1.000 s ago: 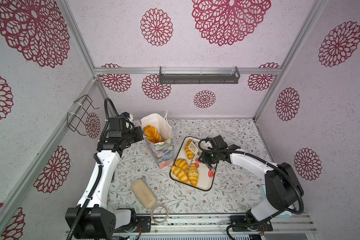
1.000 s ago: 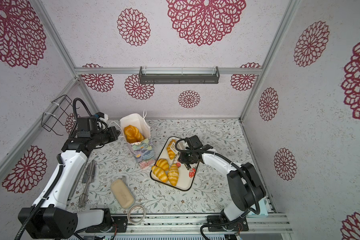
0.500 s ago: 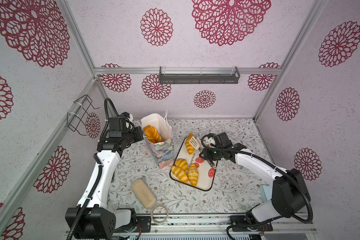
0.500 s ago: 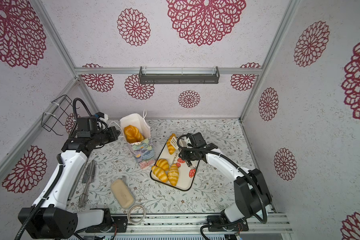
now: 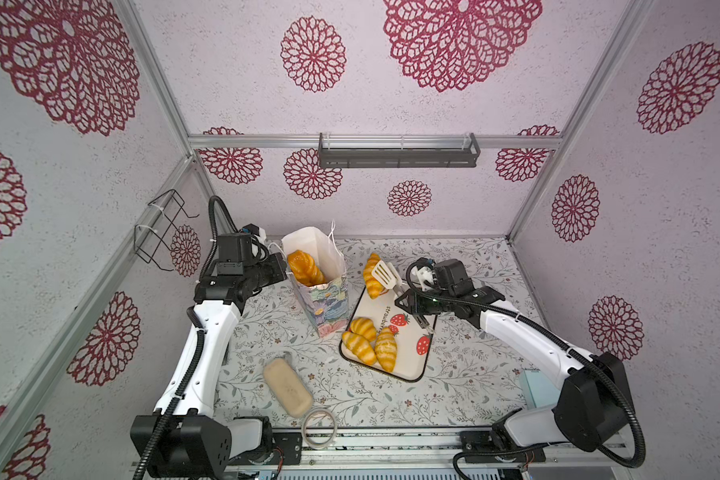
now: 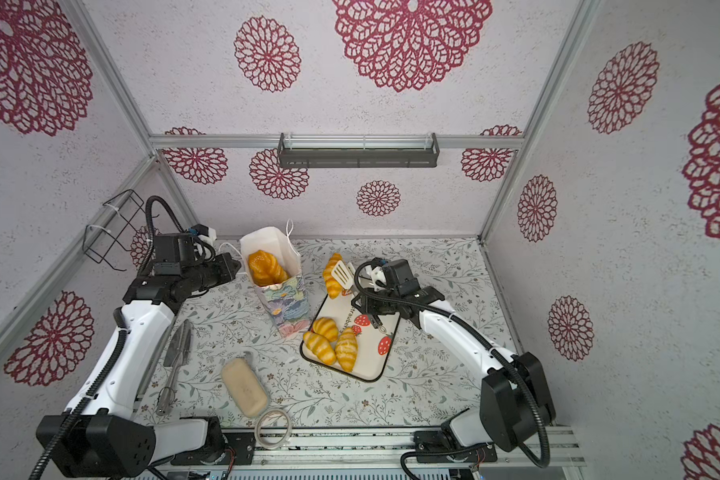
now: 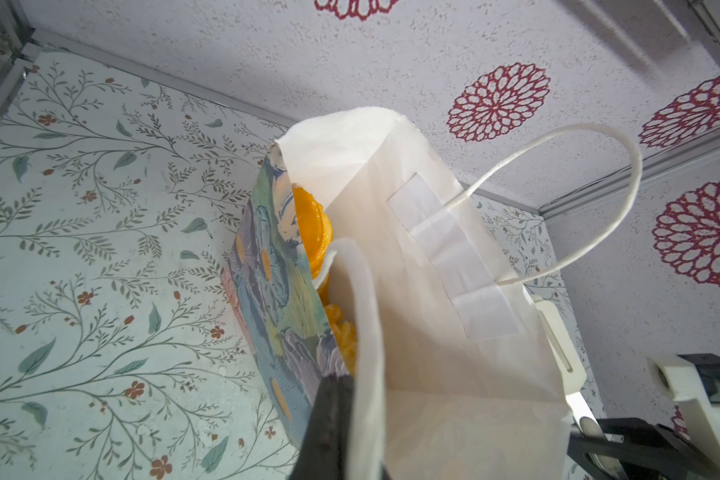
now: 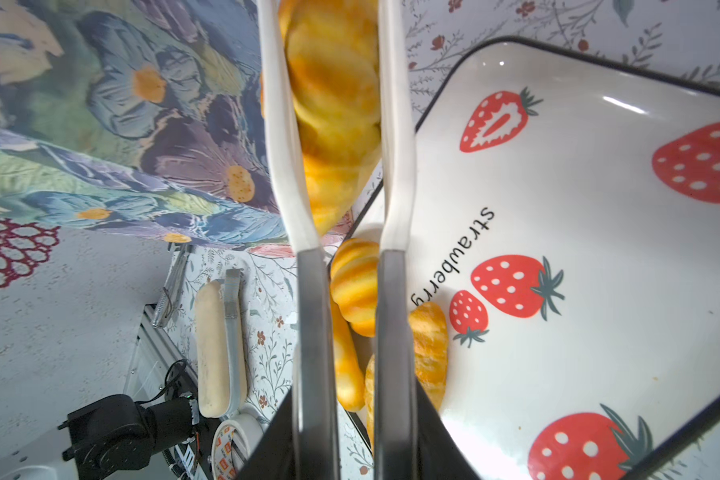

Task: Place the fake bread into the paper bag
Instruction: 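Lift the pinched bun in the tongs above the tray, then carry the bun in the tongs toward the bag opening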

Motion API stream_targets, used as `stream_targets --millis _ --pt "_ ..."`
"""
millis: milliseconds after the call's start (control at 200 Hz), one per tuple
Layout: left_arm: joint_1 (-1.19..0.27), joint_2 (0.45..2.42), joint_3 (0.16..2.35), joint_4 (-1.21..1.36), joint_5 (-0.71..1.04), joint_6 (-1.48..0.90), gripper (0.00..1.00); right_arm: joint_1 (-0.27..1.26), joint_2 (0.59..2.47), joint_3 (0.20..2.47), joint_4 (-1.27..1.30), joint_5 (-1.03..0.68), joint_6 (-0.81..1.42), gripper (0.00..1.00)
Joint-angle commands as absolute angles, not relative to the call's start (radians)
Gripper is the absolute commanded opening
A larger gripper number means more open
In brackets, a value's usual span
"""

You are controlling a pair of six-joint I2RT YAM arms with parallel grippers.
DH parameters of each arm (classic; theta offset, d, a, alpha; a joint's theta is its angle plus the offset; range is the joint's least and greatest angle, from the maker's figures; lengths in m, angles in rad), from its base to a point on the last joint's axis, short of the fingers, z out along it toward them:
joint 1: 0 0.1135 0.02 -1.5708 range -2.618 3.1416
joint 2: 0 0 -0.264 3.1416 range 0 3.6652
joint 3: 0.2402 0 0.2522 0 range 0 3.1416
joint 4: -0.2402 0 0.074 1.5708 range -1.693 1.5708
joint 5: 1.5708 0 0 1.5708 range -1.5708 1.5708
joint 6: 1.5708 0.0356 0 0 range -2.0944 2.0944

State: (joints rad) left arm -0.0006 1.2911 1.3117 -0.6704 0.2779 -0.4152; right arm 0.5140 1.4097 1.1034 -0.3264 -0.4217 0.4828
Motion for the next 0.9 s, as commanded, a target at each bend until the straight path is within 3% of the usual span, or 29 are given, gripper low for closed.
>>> stream_targets --millis 0,896 --pt "0.008 1.299 1.304 -0.658 0.277 -0.413 0.0 0.506 1.349 1.156 -0.245 -0.479 0.483 0.34" --pt "0.008 1.301 1.304 -0.658 0.279 -0.415 0.0 0.506 1.22 1.1 -0.049 -0.623 0.528 0.35"
